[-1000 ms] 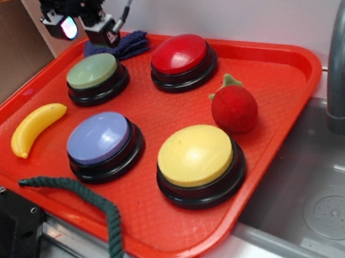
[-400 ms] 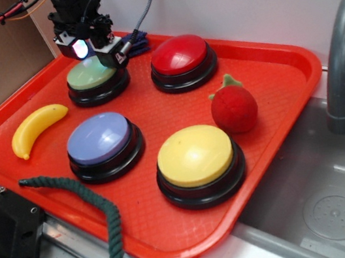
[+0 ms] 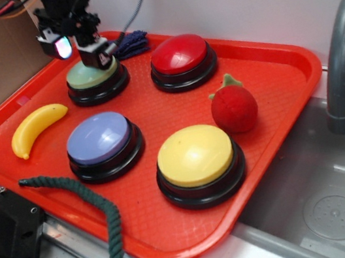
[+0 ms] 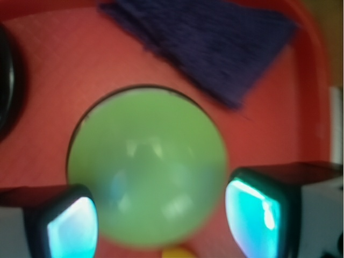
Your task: Push the green button.
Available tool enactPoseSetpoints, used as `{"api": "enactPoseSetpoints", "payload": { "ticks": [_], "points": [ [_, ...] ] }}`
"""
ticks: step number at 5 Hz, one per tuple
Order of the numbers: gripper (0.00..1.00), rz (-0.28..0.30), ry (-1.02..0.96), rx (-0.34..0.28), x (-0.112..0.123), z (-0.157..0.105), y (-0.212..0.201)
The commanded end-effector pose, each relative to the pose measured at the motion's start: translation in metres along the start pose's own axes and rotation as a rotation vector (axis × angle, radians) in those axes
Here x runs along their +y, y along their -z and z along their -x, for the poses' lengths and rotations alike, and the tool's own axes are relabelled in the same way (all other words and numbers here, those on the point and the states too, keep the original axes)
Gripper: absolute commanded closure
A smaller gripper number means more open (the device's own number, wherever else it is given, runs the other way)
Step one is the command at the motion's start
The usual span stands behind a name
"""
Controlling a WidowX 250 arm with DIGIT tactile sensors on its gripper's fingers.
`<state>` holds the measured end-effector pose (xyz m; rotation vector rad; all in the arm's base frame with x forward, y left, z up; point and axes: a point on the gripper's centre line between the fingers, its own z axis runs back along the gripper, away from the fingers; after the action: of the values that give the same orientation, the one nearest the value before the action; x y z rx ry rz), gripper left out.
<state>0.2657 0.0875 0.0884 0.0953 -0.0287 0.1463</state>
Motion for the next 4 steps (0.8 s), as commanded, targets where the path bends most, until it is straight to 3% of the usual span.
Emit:
{"api": "enactPoseSetpoints", "payload": {
  "ticks": [1, 4],
  "points": [
    [0.0, -0.024, -0.042, -0.095, 0.007, -0.012, -0.051],
    [0.0, -0.005, -0.092, -0.113, 0.018, 0.006, -0.09]
  ]
}}
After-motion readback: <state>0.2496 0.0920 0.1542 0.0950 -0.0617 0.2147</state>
